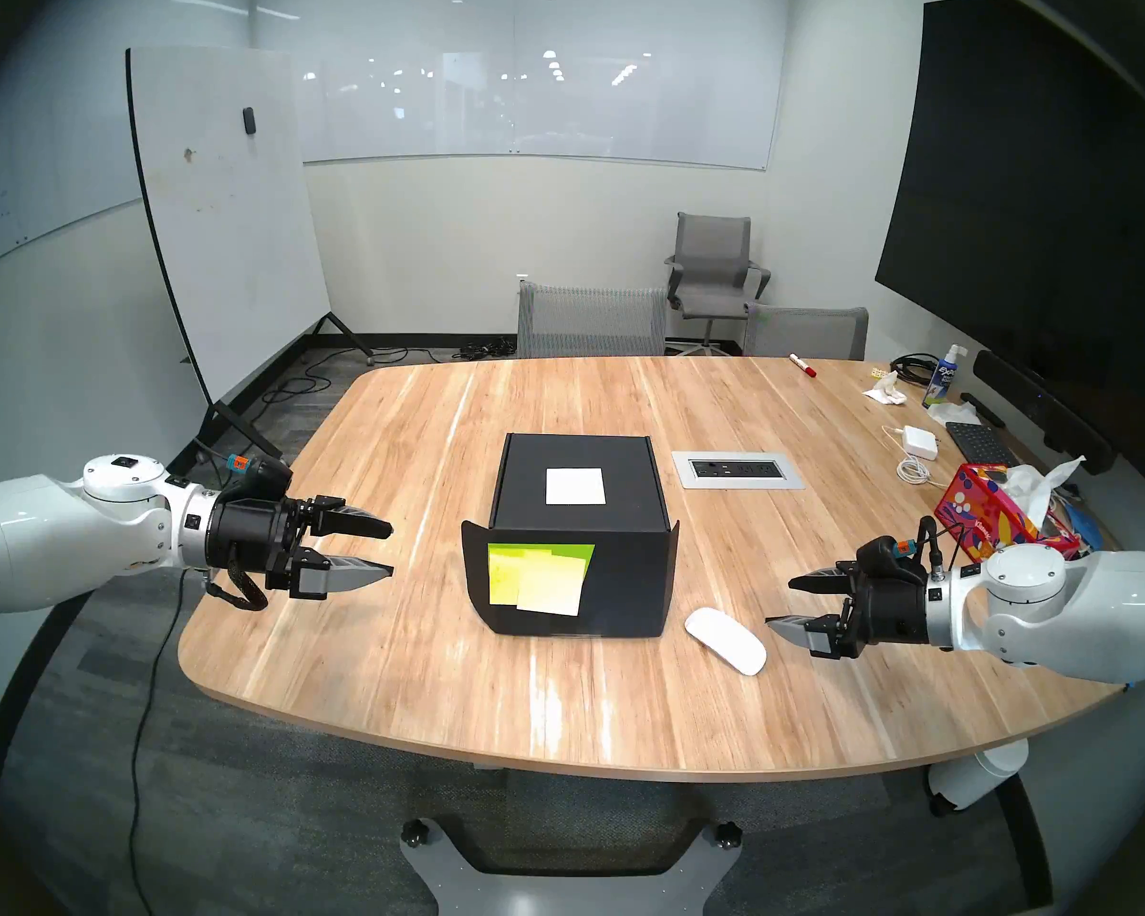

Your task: Open the box and place the mouse inside

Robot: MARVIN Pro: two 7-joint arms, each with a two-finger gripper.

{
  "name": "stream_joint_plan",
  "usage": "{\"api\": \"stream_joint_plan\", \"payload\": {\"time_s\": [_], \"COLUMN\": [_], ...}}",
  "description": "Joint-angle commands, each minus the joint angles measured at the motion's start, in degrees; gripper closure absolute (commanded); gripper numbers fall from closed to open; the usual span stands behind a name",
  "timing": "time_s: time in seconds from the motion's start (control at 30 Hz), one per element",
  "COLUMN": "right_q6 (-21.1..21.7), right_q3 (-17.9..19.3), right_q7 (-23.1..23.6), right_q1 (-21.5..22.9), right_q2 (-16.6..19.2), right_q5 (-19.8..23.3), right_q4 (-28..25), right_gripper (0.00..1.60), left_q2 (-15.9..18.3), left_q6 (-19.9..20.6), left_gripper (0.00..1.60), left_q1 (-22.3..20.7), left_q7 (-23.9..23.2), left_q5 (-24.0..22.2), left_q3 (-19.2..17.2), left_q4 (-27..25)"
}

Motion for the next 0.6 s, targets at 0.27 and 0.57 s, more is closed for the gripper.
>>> {"api": "stream_joint_plan", "payload": {"time_s": [0.27, 0.57], "right_q6": [-4.1, -5.7], "right_q3": [-0.1, -0.3], "right_q7": [-1.8, -2.9], "right_q1": [0.5, -0.2], "right_q2": [1.0, 0.0], "right_q5": [-1.2, -1.3], "right_q4": [-0.7, 0.1], "right_gripper": [0.00, 0.00], "left_q2": [-0.1, -0.1], "left_q6": [0.1, 0.1], "left_gripper": [0.00, 0.00], "left_q1": [-0.7, -0.7], "left_q7": [0.1, 0.1], "left_q5": [-0.2, -0.2], "left_q3": [-0.6, -0.6], "left_q4": [0.0, 0.0]}}
